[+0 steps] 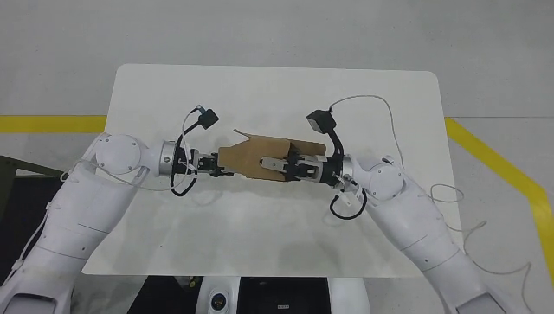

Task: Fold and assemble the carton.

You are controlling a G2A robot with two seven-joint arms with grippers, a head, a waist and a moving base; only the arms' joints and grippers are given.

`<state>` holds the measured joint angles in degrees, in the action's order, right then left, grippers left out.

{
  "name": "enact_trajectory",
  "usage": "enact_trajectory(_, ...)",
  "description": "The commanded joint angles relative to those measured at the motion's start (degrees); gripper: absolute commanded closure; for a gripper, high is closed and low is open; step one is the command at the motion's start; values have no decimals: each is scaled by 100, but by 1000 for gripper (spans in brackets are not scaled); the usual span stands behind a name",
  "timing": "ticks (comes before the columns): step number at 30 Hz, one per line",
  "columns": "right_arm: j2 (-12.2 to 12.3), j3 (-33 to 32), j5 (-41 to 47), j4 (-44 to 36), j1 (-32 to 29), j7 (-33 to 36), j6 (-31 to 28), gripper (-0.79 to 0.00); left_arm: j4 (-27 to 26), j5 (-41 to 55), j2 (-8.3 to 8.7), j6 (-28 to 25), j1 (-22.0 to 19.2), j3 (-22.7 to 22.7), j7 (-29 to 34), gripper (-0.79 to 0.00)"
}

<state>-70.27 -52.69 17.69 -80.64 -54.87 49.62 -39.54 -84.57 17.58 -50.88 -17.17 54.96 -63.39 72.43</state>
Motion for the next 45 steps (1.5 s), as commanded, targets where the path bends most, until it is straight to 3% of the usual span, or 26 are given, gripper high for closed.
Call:
enact_trajectory(1, -3, 3, 4, 4, 6, 7, -2, 0, -7, 5, -3, 5, -3, 9, 14, -785)
enact_trajectory(14, 142, -304, 88, 16, -230, 645, 385, 0, 232, -23, 28, -53, -64, -247, -160, -785)
enact_trajectory(23, 171, -186, 291, -103, -297, 1200, 733, 0, 278, 24, 35, 6, -63, -330, -235, -785)
enact_trajectory(45, 75, 8, 260, -109, -34, 906, 563, 0, 122, 92, -26, 55, -45, -15, 94, -785)
